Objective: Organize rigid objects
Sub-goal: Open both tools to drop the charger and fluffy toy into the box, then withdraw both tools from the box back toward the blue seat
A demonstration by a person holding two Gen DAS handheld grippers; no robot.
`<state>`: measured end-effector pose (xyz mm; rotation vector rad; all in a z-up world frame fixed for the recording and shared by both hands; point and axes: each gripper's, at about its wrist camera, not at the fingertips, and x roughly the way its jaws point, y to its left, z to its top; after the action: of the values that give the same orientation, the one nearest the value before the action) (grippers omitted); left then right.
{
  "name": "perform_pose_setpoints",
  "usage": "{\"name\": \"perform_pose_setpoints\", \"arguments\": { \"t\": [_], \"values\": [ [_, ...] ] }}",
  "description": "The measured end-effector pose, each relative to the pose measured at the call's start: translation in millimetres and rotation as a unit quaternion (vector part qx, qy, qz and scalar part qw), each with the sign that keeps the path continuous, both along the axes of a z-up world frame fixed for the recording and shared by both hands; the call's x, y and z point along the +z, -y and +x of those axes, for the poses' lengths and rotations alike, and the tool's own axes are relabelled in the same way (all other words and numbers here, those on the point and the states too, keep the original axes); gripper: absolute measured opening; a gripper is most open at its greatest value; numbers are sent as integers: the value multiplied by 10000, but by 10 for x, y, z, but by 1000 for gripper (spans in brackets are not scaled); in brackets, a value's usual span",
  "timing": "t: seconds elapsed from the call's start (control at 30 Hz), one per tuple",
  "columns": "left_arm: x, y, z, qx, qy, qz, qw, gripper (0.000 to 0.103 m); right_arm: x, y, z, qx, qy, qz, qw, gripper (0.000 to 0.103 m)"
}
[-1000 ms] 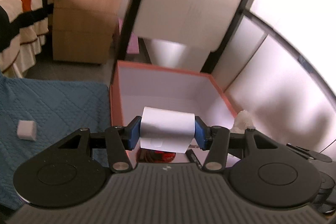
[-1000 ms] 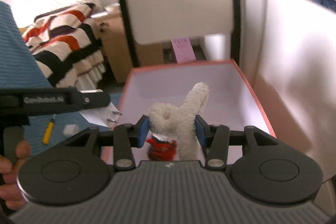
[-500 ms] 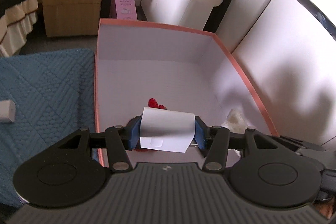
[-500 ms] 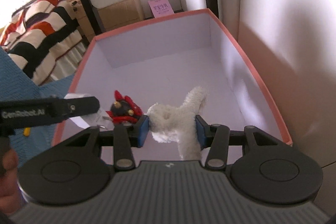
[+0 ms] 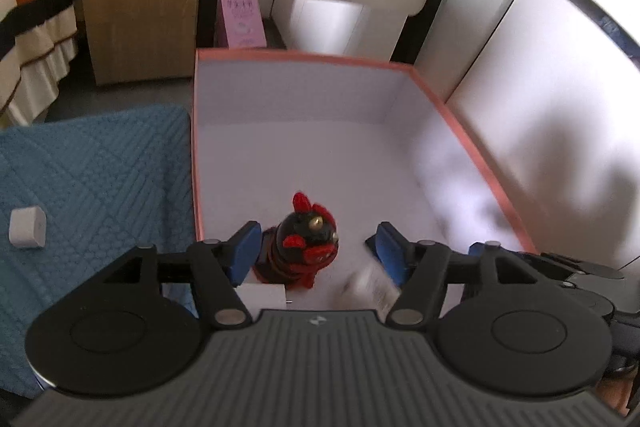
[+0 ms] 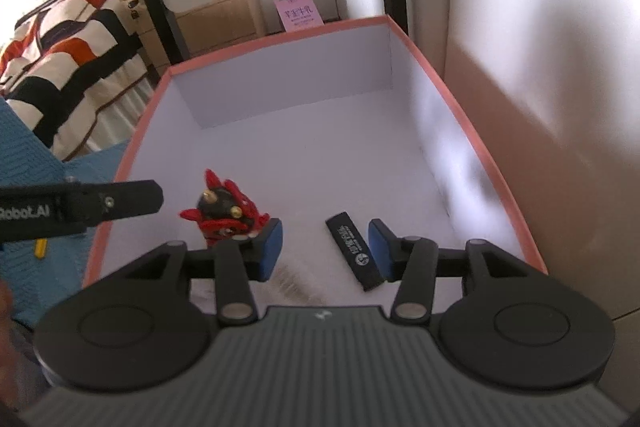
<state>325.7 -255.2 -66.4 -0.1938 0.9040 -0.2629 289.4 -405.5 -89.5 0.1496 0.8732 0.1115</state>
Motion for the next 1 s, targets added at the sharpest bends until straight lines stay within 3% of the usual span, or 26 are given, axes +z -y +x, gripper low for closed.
{"name": "perform_pose_setpoints", "arguments": {
  "t": [0.37, 0.6, 1.0],
  "values": [
    [577, -468, -449, 264, 949, -69, 9951, 69, 584, -311, -255, 314, 762, 268, 9962, 51],
    [804, -1037, -816, 725, 1183, -86, 9903, 69, 813, -635, -511, 629, 1240, 364, 9896, 51],
    [896, -1877, -1451, 1132, 1310, -78, 9849, 69, 838, -1239, -839, 1137, 1233, 448, 9848, 51]
  ]
}}
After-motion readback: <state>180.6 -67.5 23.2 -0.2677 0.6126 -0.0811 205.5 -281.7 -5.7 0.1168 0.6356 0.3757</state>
